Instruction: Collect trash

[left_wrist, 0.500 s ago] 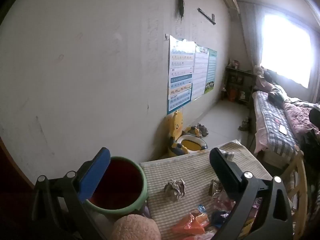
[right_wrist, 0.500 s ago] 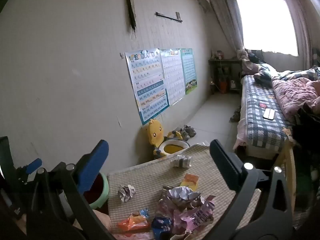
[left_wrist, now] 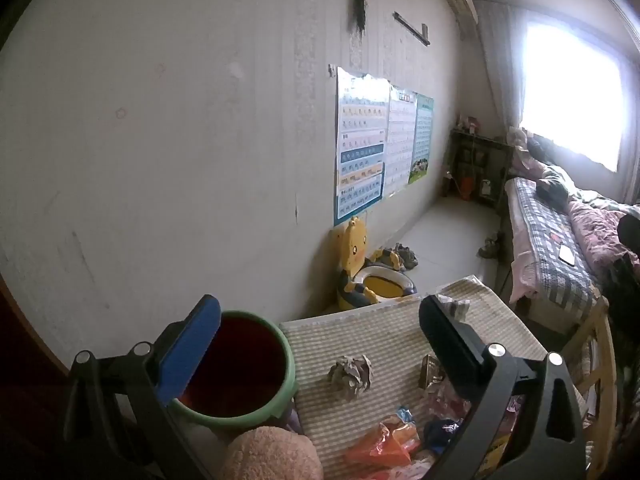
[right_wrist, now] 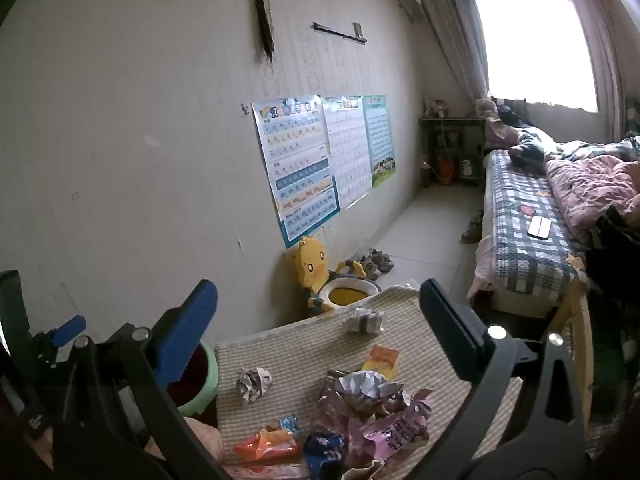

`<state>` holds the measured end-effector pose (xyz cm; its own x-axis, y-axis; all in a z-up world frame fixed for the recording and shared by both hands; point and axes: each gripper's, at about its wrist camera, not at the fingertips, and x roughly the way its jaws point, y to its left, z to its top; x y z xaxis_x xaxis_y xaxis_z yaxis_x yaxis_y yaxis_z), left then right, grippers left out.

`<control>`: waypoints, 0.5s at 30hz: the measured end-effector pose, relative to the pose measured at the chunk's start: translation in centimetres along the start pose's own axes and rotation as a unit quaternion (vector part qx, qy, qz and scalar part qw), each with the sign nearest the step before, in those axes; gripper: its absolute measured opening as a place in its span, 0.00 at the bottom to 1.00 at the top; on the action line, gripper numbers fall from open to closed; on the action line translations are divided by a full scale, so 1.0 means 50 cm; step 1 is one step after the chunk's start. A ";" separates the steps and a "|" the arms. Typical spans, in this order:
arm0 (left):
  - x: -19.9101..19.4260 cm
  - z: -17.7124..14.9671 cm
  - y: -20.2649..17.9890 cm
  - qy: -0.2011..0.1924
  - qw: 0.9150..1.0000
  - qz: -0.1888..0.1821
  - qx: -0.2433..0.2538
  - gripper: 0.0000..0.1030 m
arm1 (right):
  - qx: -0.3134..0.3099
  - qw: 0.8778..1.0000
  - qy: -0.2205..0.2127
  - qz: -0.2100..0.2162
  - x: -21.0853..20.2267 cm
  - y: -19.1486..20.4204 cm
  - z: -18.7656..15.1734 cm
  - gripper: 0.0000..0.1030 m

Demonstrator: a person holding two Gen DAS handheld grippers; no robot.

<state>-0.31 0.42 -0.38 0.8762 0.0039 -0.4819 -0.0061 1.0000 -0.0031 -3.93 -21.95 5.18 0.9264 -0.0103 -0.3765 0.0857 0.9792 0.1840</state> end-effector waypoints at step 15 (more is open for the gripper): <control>0.000 -0.004 -0.011 0.002 1.000 0.002 0.004 0.92 | -0.001 1.000 0.001 0.004 0.002 0.000 -0.004 0.97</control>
<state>-0.38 -0.11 -0.55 0.8740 0.0076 -0.4859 -0.0052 1.0000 0.0062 -3.90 -21.92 4.93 0.9265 -0.0018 -0.3764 0.0775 0.9795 0.1862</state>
